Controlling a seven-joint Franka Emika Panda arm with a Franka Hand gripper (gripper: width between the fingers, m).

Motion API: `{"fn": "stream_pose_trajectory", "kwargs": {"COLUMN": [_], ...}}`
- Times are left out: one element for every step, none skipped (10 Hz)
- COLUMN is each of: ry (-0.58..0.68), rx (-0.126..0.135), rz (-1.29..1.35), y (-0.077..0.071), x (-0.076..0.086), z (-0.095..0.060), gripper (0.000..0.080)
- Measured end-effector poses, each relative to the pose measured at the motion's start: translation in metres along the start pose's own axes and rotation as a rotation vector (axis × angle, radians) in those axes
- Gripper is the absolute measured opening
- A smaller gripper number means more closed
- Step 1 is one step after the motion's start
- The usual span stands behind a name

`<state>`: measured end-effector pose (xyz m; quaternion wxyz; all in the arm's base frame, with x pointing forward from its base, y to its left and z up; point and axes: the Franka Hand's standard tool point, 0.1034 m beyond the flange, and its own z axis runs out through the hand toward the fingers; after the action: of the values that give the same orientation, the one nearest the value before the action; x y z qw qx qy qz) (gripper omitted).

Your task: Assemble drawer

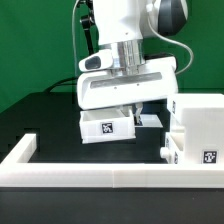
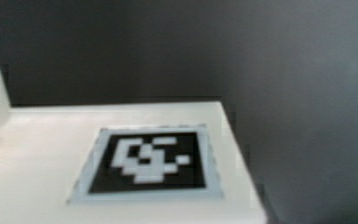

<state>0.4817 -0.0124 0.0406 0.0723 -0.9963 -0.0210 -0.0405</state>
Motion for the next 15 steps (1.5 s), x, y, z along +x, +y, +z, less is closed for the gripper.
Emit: {"fn": "stream_pose_trajectory", "kwargs": {"ry": [-0.003,-0.005,-0.005,-0.009,-0.027,-0.028,-0.033,-0.034,-0.036,-0.037,-0.038,-0.044,-0.056,-0.06,-0.063], "rx": [0.0,-0.001,-0.001,0.0,0.007,0.003,-0.003,-0.004,-0.003,-0.002,-0.001,-0.008,-0.015,-0.026,-0.032], "rz": [0.0,-0.068,-0.16,-0.299,-0.439,-0.528,-0.638,-0.681,-0.762,-0.819,-0.877,-1.036,-1.155,-1.246,-1.313], "y": [0.0,0.0,0.002,0.007,0.01,0.01,0.01,0.011,0.012,0.012,0.013,0.013,0.012,0.011,0.01], "x": [-0.003,-0.003,-0.003,-0.004,0.002,0.011,0.016,0.015,0.015,0.014,0.014,0.016,0.022,0.028,0.031], "z": [0.002,0.002,0.002,0.002,-0.001,-0.006,-0.009,-0.008,-0.007,-0.007,-0.006,-0.006,-0.008,-0.009,-0.008], "gripper": [0.0044,0.0044,0.0044,0.0044,0.0044,0.0044,0.0044,0.0044,0.0044,0.0044,0.0044,0.0044,0.0044,0.0044,0.0044]}}
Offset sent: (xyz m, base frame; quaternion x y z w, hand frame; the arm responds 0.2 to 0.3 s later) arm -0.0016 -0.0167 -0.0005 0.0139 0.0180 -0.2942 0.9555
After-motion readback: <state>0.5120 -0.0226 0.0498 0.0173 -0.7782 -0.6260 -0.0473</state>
